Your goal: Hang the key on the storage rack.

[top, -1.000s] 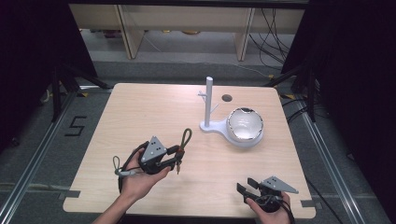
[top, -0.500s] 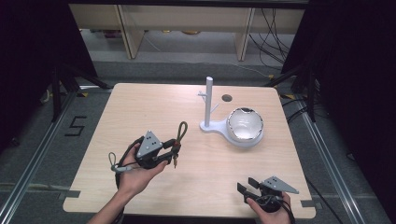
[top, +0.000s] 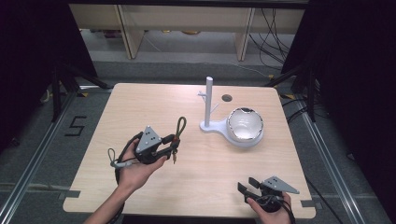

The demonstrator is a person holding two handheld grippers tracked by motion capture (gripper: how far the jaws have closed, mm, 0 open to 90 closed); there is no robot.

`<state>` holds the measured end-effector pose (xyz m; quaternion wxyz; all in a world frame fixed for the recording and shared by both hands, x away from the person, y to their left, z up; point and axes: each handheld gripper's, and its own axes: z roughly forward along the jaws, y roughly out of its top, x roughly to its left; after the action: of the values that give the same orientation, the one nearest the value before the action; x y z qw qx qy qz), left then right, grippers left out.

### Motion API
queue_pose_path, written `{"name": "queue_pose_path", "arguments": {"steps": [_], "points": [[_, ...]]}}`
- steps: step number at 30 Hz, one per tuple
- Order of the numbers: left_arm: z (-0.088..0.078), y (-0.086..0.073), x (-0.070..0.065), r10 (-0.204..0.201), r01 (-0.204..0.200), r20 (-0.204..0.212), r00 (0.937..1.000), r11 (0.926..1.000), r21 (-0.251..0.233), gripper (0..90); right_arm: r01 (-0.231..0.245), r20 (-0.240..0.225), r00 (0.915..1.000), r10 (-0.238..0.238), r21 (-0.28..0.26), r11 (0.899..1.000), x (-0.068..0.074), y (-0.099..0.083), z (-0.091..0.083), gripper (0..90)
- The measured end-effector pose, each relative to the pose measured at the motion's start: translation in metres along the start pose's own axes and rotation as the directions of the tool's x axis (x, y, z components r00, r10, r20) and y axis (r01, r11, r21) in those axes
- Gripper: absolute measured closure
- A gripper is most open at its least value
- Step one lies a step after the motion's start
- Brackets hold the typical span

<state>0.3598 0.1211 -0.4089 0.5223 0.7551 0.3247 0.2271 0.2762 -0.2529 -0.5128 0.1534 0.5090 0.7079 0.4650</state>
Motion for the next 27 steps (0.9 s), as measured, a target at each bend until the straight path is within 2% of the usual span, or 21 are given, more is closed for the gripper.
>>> {"name": "queue_pose_path", "arguments": {"steps": [1,10,11,13,17,19,25,27], "points": [[0.000,0.001,0.001,0.002,-0.002,-0.002,1.0000,1.0000,0.004,68.8,-0.001,-0.010,1.0000,0.001,-0.016,1.000,0.000,0.000,0.001,45.0],[0.008,0.007,0.005,0.003,-0.003,-0.006,1.0000,1.0000,-0.006,68.7,0.003,-0.010,0.9999,-0.003,-0.016,1.000,-0.001,-0.001,0.002,44.7],[0.008,0.008,0.005,0.004,-0.004,-0.008,1.0000,1.0000,-0.002,68.7,0.000,0.001,1.0000,0.000,-0.015,1.000,-0.002,-0.001,0.002,44.7],[0.012,0.010,0.005,0.003,-0.003,-0.010,0.9999,1.0000,-0.007,68.7,-0.007,-0.010,0.9999,0.007,-0.018,1.000,-0.001,-0.001,0.001,44.6],[0.017,0.013,0.005,0.003,-0.003,-0.009,1.0000,0.9999,-0.010,68.7,0.005,-0.003,1.0000,-0.005,-0.025,1.000,-0.002,-0.001,0.002,44.6],[0.019,0.014,0.005,-0.004,0.003,-0.008,1.0000,1.0000,-0.009,68.7,0.011,0.014,0.9998,-0.011,0.000,1.000,-0.002,0.000,-0.001,44.6],[0.026,0.014,0.006,-0.009,0.009,-0.005,0.9999,0.9999,-0.008,68.7,-0.008,0.011,0.9999,0.008,0.005,1.000,-0.002,-0.001,-0.001,44.6],[0.027,0.015,0.006,-0.006,0.006,-0.006,1.0000,1.0000,-0.004,68.7,-0.003,0.003,1.0000,0.003,-0.021,1.000,-0.003,-0.001,0.000,44.6]]}}
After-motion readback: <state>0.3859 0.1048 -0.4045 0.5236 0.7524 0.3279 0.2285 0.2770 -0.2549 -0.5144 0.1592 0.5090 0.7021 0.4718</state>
